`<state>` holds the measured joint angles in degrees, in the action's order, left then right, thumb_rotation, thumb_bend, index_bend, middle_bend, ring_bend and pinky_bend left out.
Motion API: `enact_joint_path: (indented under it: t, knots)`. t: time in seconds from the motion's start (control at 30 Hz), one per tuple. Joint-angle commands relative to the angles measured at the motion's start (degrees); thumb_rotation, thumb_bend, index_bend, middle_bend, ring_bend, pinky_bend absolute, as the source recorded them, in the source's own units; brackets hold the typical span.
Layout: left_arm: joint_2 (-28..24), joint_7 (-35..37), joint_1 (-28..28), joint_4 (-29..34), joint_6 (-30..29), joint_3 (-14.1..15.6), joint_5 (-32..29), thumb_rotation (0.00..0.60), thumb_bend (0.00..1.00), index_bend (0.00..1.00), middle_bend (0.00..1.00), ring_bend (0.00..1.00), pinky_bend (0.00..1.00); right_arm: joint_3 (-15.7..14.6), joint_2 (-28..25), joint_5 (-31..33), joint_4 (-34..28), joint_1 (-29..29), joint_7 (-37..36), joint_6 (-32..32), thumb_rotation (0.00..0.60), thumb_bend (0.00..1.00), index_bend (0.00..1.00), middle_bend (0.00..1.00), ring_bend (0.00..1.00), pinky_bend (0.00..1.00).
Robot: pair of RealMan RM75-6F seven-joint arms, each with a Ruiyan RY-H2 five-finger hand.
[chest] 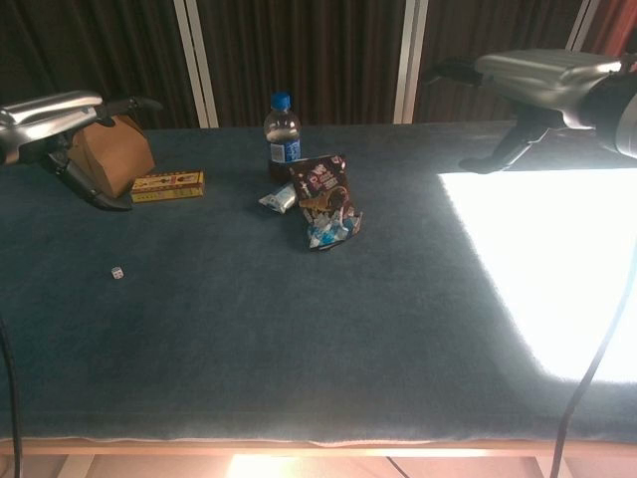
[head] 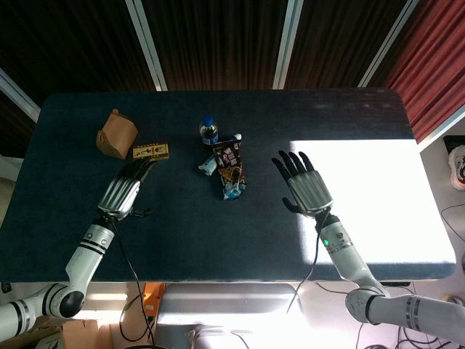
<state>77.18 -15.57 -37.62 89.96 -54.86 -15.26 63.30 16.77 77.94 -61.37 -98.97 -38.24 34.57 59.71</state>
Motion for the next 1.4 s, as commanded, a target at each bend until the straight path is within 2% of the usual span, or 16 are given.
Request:
enact_joint_path:
  t: [0.03, 0.1, 0.2, 0.4, 0.5, 0.63, 0.8, 1.03, 1.17, 1.23, 1.4]
  knots:
    - [-1.03, -0.82, 0.3, 0.94, -0.85, 0.82, 0.05, 0.6, 0.17, 0.02, 0.0, 0.0, 0.13, -0.67, -0.12, 0.22, -0.18, -0.03, -0.05, 0.48, 0.6, 0.24, 0.0, 0.0, 0.0, 0.0]
    - [-1.83, -1.18, 0.67, 1.86, -1.19, 1.4, -0.14, 0.6, 0.18, 0.02, 0.0, 0.0, 0.13, -1.44, -0.31, -0.45, -0.32, 0.33, -0.37, 1.21, 0.6, 0.24, 0.0, 0.0, 0.0, 0.0]
    - [-3.85, -1.08, 2.47, 4.98, -2.83, 3.0, 0.39, 0.6, 0.19, 0.04, 0.0, 0.0, 0.13, -3.87, -2.11, -4.71, -1.77, 2.42, -2.05, 3.75, 0.6, 0.24, 0.0, 0.0, 0.0, 0.0]
    - [-8.39, 4.01, 11.53, 11.87, -12.49, 8.74, 6.34, 0.6, 0.2, 0.15, 0.0, 0.0, 0.13, -14.57, -10.37, -20.86, -3.95, 12.99, -10.45, 14.22, 0.6, 0.24, 0.0, 0.0, 0.0, 0.0]
    - [-8.73, 8.39, 15.19, 12.38, -14.54, 10.91, 6.44, 0.6, 0.22, 0.18, 0.0, 0.0, 0.13, -18.99, -12.73, -26.44, -1.24, 18.34, -16.44, 20.02, 0.6, 0.24, 0.0, 0.0, 0.0, 0.0]
    - [-6.33, 10.76, 17.77, 10.17, -15.84, 12.93, 7.39, 0.6, 0.3, 0.27, 0.0, 0.0, 0.13, -22.6, -13.02, -31.3, 4.98, 24.0, -23.84, 26.61, 0.6, 0.24, 0.0, 0.0, 0.0, 0.0]
    - [-0.14, 9.37, 17.25, 4.82, -14.23, 12.42, 5.74, 0.6, 0.39, 0.32, 0.0, 0.0, 0.13, -23.24, -12.0, -32.8, 9.94, 25.79, -29.07, 27.43, 0.6, 0.24, 0.0, 0.0, 0.0, 0.0]
    - [6.44, 5.98, 14.51, -1.76, -10.71, 9.56, 1.02, 0.6, 0.46, 0.32, 0.0, 0.0, 0.13, -22.04, -11.62, -32.48, 10.63, 25.65, -29.59, 25.54, 0.6, 0.24, 0.0, 0.0, 0.0, 0.0]
    - [7.34, 5.36, 14.0, -2.74, -10.08, 9.04, 0.16, 0.6, 0.46, 0.32, 0.0, 0.0, 0.13, -21.81, -11.53, -32.33, 10.62, 25.59, -29.44, 25.01, 0.6, 0.24, 0.0, 0.0, 0.0, 0.0]
    - [9.86, 3.17, 12.61, -6.09, -9.51, 7.63, -1.48, 0.6, 0.47, 0.32, 0.0, 0.0, 0.13, -21.34, -10.96, -31.43, 10.86, 25.1, -28.76, 23.01, 0.6, 0.24, 0.0, 0.0, 0.0, 0.0]
    - [12.94, 0.36, 11.62, -10.05, -8.64, 7.23, -3.3, 0.6, 0.47, 0.32, 0.0, 0.0, 0.13, -20.65, -10.57, -30.6, 10.91, 25.19, -28.09, 21.74, 0.6, 0.24, 0.0, 0.0, 0.0, 0.0]
